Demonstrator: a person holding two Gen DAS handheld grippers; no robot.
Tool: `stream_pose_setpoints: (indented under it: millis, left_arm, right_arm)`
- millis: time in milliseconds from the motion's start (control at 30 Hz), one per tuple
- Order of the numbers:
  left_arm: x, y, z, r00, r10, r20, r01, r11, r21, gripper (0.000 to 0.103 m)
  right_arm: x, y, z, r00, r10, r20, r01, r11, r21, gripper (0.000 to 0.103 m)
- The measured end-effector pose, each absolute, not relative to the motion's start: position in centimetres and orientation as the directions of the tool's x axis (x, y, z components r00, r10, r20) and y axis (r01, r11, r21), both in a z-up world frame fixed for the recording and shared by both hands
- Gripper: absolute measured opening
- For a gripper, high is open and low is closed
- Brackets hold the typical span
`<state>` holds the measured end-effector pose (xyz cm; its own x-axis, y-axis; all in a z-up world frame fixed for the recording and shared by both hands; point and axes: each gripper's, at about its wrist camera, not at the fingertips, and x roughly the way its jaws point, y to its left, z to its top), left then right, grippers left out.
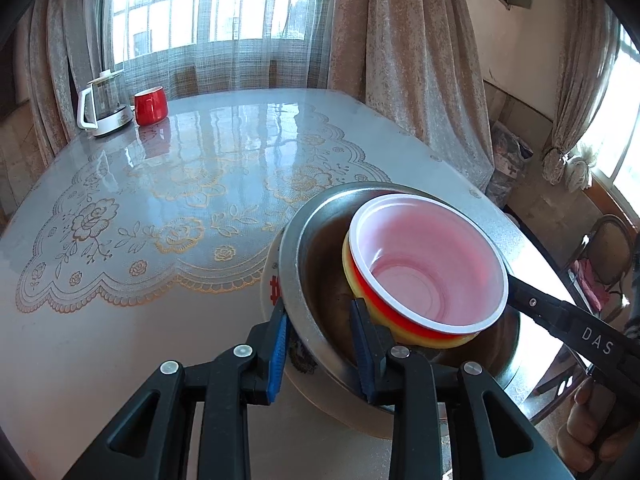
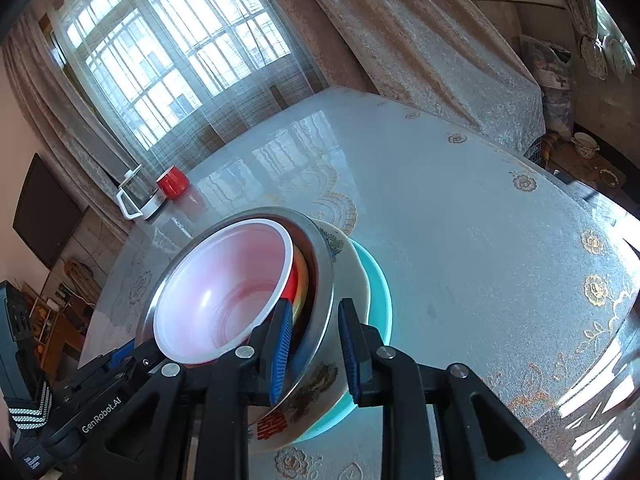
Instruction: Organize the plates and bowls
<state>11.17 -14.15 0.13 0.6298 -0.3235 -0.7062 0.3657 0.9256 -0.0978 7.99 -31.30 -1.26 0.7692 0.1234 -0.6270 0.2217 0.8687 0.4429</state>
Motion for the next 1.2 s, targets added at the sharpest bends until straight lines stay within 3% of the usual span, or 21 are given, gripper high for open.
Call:
stream_pose_setpoints:
  millis: [200,467,900,1000,1067,1200]
  left_arm:
    - [10.4,-13.3,0.7,0.661,-0.306,-0.685,0.346,0.934,-0.083,0.036]
    - [8.6,-11.5,1.3,0.716,-0.268,-0.645,0.293,0.954,-0.071,0.053]
    - [6.5,-9.5,-0.3,0.744,-0.178,-0.644,0.205,0.978,-0.034,0.057]
    - [6.1,-9.0,-0.4,0.748,-0.17,-0.641,0.186,0.982,-0.043,0.062]
    - [5.8,-8.7,-0.5,0.757,-0.162,-0.633,0.176,0.984,-0.041,0.071]
    - [5.4,-8.4,-0.5,0.763,-0.154,-0.628,0.168,0.985,-0.038,0.074]
  right_arm:
    - [7.4,-31.2,-0.9,0.777,0.109,-0.62,0.226,0.871,0.436,0.031]
    - [6.2,-30.4,-0.4,0.782,0.053,-0.622,0.253,0.884,0.393,0.038]
    - [3.8,-27.8,-0.3,0.795,-0.138,-0.591,0.341,0.907,0.246,0.041]
    - [3.8,-26.9,-0.2,0.799,-0.149,-0.583,0.331,0.918,0.219,0.041]
    - [3.9,-26.5,-0.2,0.801,-0.151,-0.579,0.324,0.923,0.209,0.042]
    - [4.1,-25.7,-0.4,0.8,-0.13,-0.586,0.302,0.931,0.206,0.043]
